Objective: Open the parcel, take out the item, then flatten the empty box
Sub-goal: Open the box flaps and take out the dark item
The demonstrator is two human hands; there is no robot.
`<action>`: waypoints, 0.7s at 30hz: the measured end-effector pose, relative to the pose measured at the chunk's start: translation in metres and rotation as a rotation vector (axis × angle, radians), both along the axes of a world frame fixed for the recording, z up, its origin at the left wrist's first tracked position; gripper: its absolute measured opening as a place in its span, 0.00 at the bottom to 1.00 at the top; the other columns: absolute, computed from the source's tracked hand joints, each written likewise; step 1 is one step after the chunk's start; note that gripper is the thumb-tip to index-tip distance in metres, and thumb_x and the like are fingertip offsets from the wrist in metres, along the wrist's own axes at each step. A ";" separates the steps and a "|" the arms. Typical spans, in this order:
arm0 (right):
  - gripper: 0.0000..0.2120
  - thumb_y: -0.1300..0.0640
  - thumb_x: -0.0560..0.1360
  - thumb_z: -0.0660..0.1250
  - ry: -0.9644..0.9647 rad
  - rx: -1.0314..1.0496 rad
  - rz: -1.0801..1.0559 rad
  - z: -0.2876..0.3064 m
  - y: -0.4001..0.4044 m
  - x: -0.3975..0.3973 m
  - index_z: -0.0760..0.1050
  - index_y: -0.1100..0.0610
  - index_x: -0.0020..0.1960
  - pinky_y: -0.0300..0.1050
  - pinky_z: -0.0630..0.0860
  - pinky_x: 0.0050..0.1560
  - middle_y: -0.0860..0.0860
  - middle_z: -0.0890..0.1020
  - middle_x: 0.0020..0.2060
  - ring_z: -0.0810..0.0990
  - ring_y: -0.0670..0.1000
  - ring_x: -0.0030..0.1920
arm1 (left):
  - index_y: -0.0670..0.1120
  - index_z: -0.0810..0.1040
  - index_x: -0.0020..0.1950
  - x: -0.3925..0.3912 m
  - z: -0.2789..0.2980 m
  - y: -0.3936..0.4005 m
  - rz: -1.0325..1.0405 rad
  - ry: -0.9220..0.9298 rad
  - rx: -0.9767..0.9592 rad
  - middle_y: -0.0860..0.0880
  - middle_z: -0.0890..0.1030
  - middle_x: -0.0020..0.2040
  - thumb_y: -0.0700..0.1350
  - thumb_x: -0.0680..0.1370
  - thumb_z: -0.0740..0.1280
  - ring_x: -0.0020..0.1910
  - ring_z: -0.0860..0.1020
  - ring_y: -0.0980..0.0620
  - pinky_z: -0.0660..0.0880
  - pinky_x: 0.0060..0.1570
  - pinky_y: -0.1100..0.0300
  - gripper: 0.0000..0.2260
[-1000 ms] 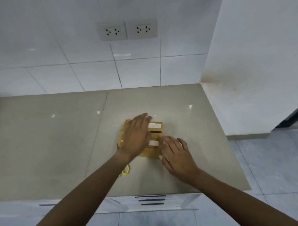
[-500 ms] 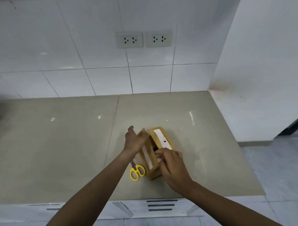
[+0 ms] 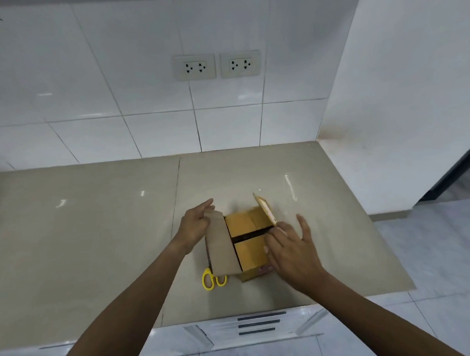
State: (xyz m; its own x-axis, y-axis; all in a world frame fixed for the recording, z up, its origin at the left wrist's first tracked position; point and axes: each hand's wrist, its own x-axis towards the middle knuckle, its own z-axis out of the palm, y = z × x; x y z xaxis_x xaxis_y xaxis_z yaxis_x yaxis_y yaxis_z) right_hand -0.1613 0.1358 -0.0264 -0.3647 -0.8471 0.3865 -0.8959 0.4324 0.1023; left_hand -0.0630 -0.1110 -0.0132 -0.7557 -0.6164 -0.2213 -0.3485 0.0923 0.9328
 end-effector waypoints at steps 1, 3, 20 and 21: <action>0.13 0.50 0.78 0.55 -0.029 -0.005 -0.073 0.002 0.002 -0.004 0.77 0.52 0.50 0.66 0.58 0.70 0.50 0.81 0.50 0.77 0.55 0.60 | 0.45 0.67 0.74 0.001 -0.002 -0.003 0.000 0.005 0.019 0.44 0.73 0.70 0.28 0.77 0.55 0.67 0.72 0.48 0.73 0.60 0.57 0.27; 0.16 0.48 0.78 0.52 -0.088 0.022 -0.212 0.003 0.007 -0.012 0.77 0.53 0.54 0.66 0.56 0.71 0.51 0.81 0.53 0.75 0.56 0.63 | 0.47 0.66 0.75 0.001 -0.005 -0.008 0.007 0.008 0.030 0.44 0.73 0.70 0.27 0.77 0.54 0.67 0.72 0.48 0.73 0.59 0.57 0.29; 0.20 0.41 0.80 0.54 -1.659 -0.614 -0.727 -0.002 -0.030 -0.028 0.71 0.53 0.62 0.57 0.72 0.63 0.53 0.77 0.56 0.75 0.55 0.57 | 0.50 0.75 0.56 -0.020 -0.006 0.069 -0.006 -0.263 -0.058 0.48 0.79 0.53 0.53 0.75 0.54 0.58 0.75 0.41 0.68 0.65 0.42 0.15; 0.20 0.41 0.79 0.54 -1.617 -0.537 -0.755 0.000 -0.035 -0.031 0.71 0.54 0.60 0.58 0.73 0.61 0.53 0.77 0.54 0.75 0.56 0.56 | 0.51 0.75 0.56 -0.020 -0.003 0.067 -0.013 -0.262 -0.019 0.49 0.78 0.55 0.54 0.73 0.54 0.59 0.75 0.41 0.69 0.65 0.42 0.17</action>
State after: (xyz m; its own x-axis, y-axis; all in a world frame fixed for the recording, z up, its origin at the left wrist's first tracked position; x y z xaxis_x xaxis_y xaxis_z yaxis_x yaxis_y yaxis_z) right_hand -0.1921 0.1012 -0.0268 -0.7982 -0.2712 -0.5379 0.4005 0.4279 -0.8102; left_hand -0.0833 -0.0438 -0.0161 -0.6820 -0.6129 -0.3991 -0.5766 0.1149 0.8089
